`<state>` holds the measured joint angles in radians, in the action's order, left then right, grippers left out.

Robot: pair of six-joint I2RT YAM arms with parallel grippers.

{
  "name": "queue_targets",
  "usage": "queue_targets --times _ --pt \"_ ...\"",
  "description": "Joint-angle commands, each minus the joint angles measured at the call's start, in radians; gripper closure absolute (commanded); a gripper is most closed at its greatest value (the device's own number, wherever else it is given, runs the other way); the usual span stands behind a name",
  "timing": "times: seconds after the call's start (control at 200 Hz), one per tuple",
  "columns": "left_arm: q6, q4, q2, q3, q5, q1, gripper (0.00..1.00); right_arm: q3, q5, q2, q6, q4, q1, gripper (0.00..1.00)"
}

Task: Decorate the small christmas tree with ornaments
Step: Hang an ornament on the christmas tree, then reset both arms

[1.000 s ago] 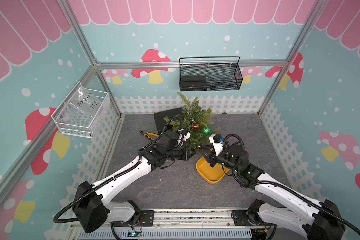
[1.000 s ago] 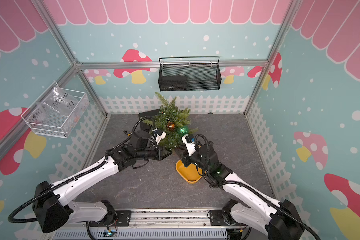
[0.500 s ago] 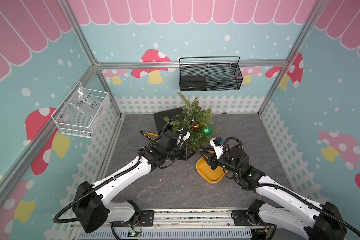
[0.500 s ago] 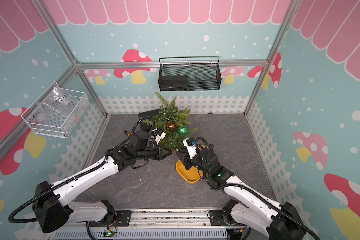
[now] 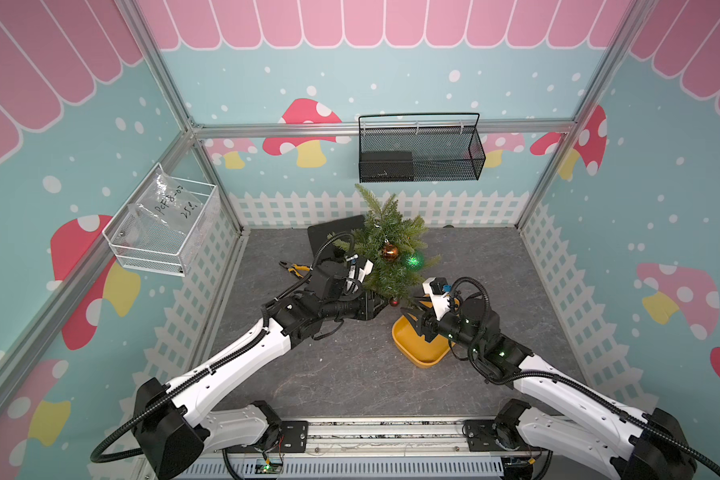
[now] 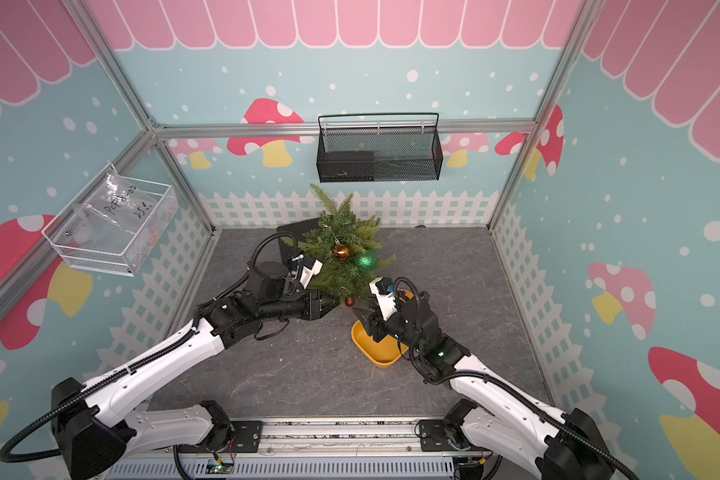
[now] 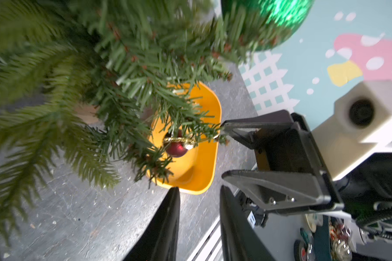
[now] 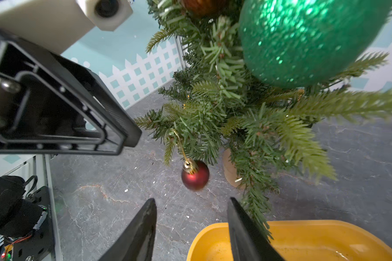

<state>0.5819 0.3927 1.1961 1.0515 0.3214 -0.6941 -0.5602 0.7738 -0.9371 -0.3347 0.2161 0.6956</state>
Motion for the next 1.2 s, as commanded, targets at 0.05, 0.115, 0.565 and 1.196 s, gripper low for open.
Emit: queue_targets --times 0.05,0.115,0.565,1.196 --pt "0.021 0.061 -0.108 -0.040 -0.061 0.007 0.56 -0.007 -0.059 0.069 -0.009 -0.065 0.006 0.33" --pt "0.024 0.084 -0.148 -0.051 -0.084 0.007 0.48 -0.011 -0.063 0.091 -0.009 -0.093 0.005 0.28" --pt "0.039 0.268 -0.356 -0.063 -0.187 0.006 0.01 -0.078 -0.100 0.231 -0.013 -0.234 0.006 0.00" --pt "0.154 0.249 -0.504 -0.410 -0.475 0.276 0.01 0.159 -1.027 0.386 -0.142 -0.290 -0.044 0.00"
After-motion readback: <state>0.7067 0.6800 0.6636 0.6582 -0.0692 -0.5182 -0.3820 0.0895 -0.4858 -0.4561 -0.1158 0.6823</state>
